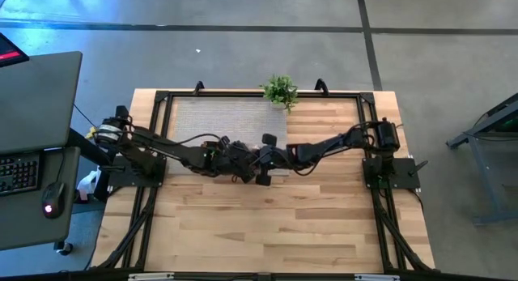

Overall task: Pick & Place Tea
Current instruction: Put the orange tea bag into the right section of the wooden organizer, then return to Home Position

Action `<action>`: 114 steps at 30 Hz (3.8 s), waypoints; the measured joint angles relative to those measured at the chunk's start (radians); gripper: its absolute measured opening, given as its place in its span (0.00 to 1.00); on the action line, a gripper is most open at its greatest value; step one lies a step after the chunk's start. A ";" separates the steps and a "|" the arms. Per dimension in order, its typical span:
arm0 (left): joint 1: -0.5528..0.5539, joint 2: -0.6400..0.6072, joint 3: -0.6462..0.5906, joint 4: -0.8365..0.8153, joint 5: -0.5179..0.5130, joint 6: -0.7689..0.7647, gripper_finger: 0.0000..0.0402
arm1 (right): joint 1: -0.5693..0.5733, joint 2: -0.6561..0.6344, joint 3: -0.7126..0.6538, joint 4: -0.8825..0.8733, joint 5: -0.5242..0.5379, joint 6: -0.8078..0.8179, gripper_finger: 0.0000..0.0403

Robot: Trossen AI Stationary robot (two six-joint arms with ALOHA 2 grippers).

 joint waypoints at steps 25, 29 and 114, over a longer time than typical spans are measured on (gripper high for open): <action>-0.255 -0.635 -0.013 -0.848 -0.229 -0.557 0.36 | 0.070 -0.615 -0.134 -0.243 0.132 -0.093 0.00; -0.380 -0.747 -0.114 -0.838 -0.282 -0.600 0.36 | 0.071 -0.855 -0.366 -0.192 0.004 -0.057 0.01; -0.085 -1.505 -0.894 0.173 0.430 0.443 0.36 | 0.067 -1.924 -1.119 -0.029 -0.309 0.010 0.03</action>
